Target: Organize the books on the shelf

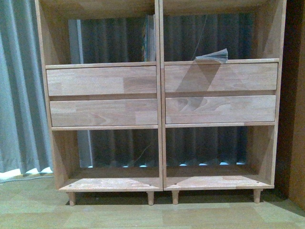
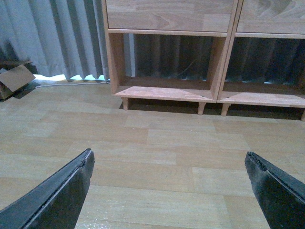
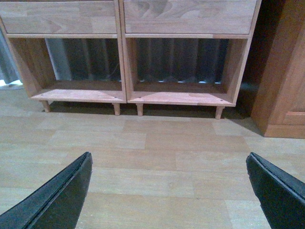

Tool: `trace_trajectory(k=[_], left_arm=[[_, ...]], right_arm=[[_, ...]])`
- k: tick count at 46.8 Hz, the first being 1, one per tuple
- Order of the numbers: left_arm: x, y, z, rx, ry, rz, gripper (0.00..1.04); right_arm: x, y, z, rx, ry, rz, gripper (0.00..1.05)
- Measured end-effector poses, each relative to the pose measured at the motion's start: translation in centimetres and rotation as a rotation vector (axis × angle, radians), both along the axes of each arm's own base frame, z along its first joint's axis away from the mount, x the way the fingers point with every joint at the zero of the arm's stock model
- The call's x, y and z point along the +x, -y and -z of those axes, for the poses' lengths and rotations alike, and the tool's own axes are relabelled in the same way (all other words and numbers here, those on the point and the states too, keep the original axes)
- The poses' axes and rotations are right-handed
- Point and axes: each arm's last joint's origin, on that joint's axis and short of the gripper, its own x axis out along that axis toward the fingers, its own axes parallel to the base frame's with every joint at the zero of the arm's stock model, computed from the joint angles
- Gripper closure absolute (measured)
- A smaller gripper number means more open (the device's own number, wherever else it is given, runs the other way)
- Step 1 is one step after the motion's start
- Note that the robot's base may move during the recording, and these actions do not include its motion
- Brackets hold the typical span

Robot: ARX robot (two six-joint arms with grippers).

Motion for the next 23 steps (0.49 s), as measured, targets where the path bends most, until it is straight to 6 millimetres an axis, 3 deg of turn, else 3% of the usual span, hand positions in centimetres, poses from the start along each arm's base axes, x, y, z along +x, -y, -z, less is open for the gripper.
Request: trace_trajectory(k=[23], left_arm=[[0.0, 0.0, 0.0, 0.0, 0.0, 0.0, 0.07]], right_arm=[[0.0, 0.0, 0.0, 0.0, 0.0, 0.0, 0.07]])
